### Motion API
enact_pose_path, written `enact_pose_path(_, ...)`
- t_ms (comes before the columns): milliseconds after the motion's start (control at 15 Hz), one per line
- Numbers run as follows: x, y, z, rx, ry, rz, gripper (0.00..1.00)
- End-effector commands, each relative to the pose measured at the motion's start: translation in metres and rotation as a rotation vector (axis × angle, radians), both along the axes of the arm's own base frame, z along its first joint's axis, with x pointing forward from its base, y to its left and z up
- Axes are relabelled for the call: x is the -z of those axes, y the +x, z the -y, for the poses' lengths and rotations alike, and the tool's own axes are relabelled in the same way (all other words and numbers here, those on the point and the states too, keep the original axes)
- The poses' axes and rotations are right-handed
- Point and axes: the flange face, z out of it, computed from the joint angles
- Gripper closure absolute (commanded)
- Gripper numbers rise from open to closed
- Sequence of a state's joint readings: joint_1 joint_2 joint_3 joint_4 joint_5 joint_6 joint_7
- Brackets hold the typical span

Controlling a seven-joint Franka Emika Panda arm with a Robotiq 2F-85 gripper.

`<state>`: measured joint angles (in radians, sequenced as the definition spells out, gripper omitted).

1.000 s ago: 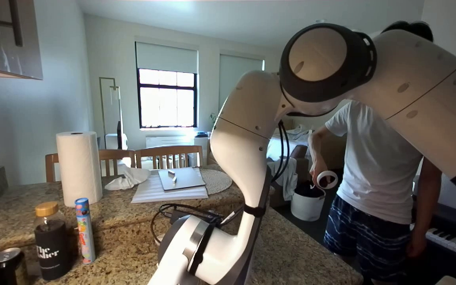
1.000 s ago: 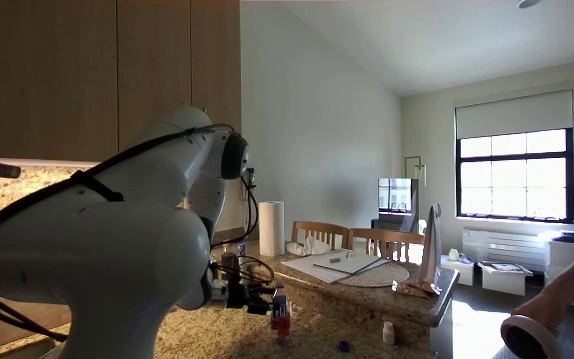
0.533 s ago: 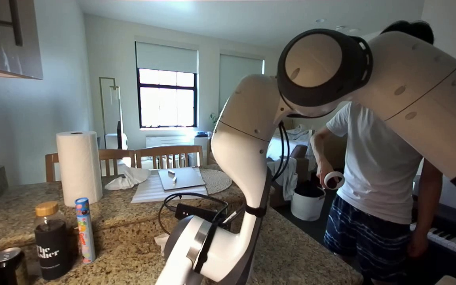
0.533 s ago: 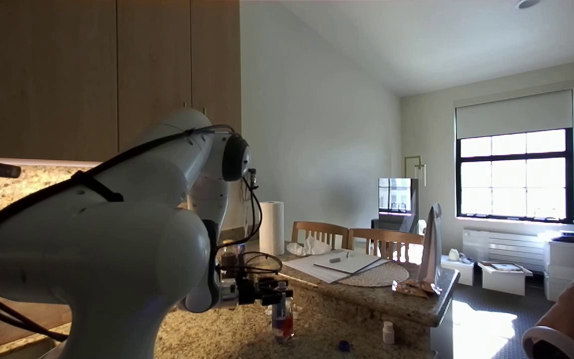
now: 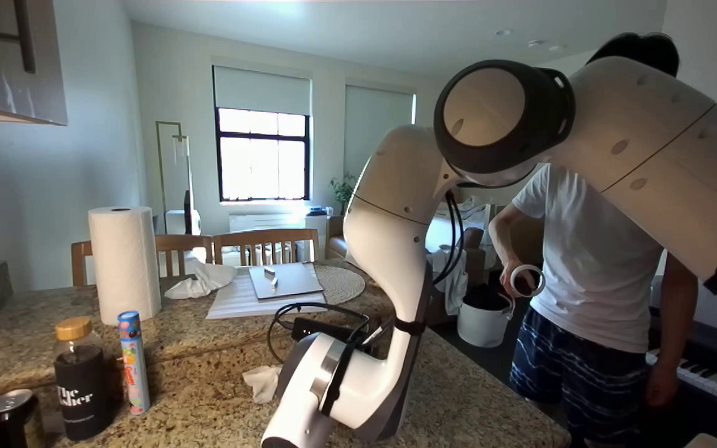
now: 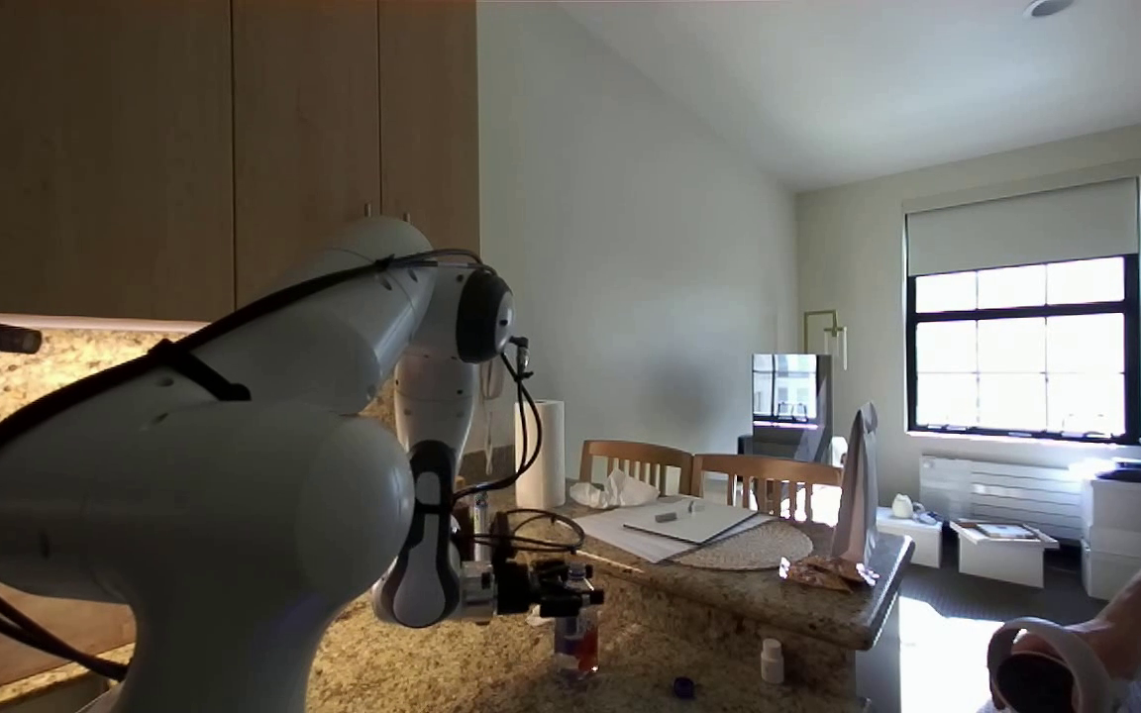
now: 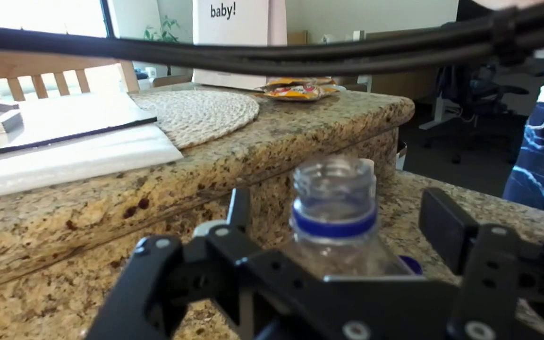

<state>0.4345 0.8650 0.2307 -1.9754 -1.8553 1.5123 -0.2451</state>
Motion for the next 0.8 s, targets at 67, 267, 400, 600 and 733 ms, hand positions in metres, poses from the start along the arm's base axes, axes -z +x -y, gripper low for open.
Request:
enact_pose_path(67,-0.002,0.006,0.008,-0.001,0.076,-0.089,0.00)
enact_pose_path(267,-0.002,0.017,0.020,-0.004,0.080,-0.097,0.00)
enact_pose_path(400,-0.002,0.022,0.026,0.002,0.094,-0.104,0.26)
enact_pose_path(600,-0.003,0.031,0.031,0.013,0.127,-0.105,0.46)
enact_pose_path(733,-0.004,0.035,0.034,0.033,0.152,-0.098,0.56)
